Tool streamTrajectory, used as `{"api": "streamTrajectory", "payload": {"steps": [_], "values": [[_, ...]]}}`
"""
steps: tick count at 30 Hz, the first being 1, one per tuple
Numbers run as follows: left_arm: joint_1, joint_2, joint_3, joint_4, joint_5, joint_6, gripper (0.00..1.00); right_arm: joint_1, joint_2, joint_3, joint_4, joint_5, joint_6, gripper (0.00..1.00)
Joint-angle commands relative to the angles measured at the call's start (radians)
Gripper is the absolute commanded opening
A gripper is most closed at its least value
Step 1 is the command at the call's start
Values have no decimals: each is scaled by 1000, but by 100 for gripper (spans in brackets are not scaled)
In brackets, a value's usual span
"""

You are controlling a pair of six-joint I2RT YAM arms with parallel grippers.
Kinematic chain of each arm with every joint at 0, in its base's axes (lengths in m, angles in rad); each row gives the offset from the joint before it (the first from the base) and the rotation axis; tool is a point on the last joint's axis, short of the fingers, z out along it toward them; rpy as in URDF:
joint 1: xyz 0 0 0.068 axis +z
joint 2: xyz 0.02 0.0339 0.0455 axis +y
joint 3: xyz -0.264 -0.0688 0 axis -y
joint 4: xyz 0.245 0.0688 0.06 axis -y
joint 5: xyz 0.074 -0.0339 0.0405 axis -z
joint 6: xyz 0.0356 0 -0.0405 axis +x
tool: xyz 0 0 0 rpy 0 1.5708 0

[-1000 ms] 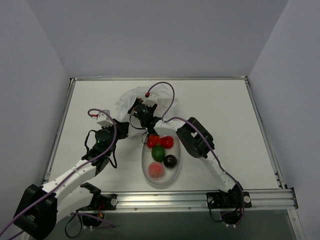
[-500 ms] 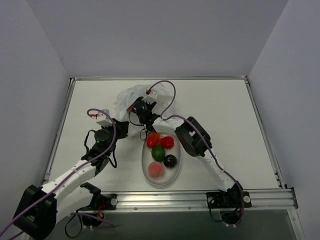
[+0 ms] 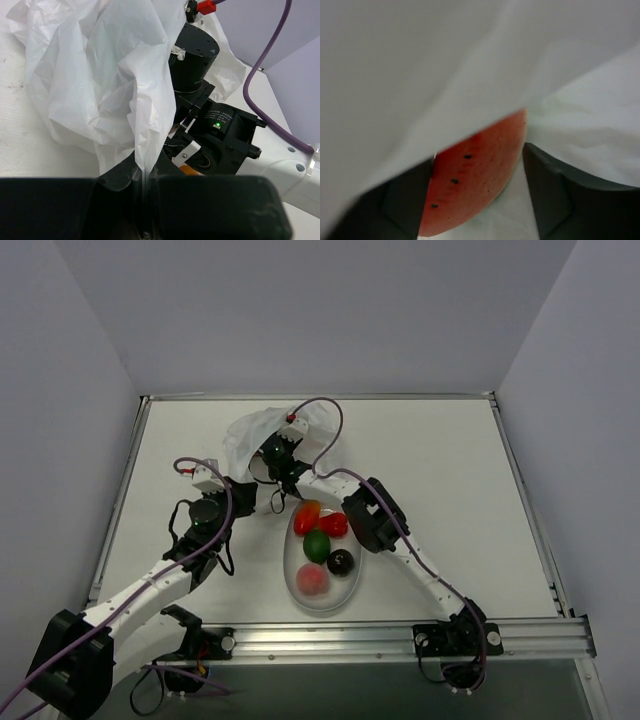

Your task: Take the fake fruits out of the plastic bag

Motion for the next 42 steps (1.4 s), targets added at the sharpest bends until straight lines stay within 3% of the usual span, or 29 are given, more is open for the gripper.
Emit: {"api": "streamTrajectory", "payload": {"steps": [1,2,3,6,12,22,27,32,36,42], "values": [[4,-5,12,32,-20,4,2,-22,13,-5,-62,27,-15,60],[5,-5,12,31,-21,6,2,-24,-8,-42,-24,6,-23,54],[4,-4,12,31,-23,6,2,-27,-27,-71,2,1,-29,36],[4,3,12,26,-33,9,2,-35,-126,-217,118,-22,-79,20],[5,19,15,31,-36,20,2,-55,-356,-497,281,-87,-174,6],[4,58,20,54,-17,33,2,-101,-663,-856,385,-245,-162,0],[2,108,38,71,10,38,2,-127,-760,-984,445,-424,-49,0],[2,113,41,75,16,36,2,-118,-849,-1079,401,-565,-33,0],[2,108,40,83,13,26,2,-96,-965,-1246,376,-575,-36,0],[2,138,57,92,5,4,2,5,-1168,-1308,228,-484,-112,0]]}}
